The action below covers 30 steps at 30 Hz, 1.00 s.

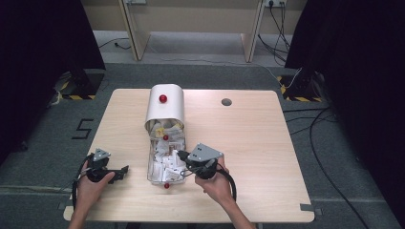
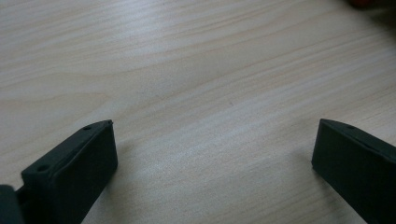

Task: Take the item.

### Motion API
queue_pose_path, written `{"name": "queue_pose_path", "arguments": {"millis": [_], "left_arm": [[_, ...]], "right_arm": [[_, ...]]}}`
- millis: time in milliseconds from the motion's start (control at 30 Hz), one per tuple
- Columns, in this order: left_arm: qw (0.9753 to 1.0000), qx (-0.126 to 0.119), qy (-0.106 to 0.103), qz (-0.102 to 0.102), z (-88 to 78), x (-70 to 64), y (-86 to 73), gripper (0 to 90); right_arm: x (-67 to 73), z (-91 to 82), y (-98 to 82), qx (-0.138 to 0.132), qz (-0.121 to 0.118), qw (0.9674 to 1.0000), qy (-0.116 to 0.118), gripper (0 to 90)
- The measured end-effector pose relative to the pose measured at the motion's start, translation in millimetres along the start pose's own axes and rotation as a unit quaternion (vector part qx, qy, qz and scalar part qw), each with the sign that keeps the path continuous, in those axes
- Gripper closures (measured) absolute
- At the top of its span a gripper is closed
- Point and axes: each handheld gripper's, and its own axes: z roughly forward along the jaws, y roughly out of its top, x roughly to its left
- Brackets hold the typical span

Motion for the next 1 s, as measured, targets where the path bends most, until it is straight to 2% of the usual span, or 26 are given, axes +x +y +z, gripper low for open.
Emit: {"name": "queue_pose_path", "arguments": {"millis": [533, 800, 1000], "left_arm": [[1.0000, 0.000, 0.001, 0.000, 0.0, 0.0, 0.0, 0.0], [1.0000, 0.000, 0.000, 0.000, 0.0, 0.0, 0.0, 0.0], [1.0000, 0.000, 0.001, 0.000, -0.1, 0.0, 0.0, 0.0]], "right_arm": [[-20.6, -26.2, -9.3, -0.005, 0.016, 0.9993, -0.034, 88.6], [-34.0, -45.4, -22.2, -0.001, 0.031, 0.9977, -0.061, 88.6], [-38.9, -53.7, -24.8, -0.003, 0.036, 0.9968, -0.071, 88.6]]}}
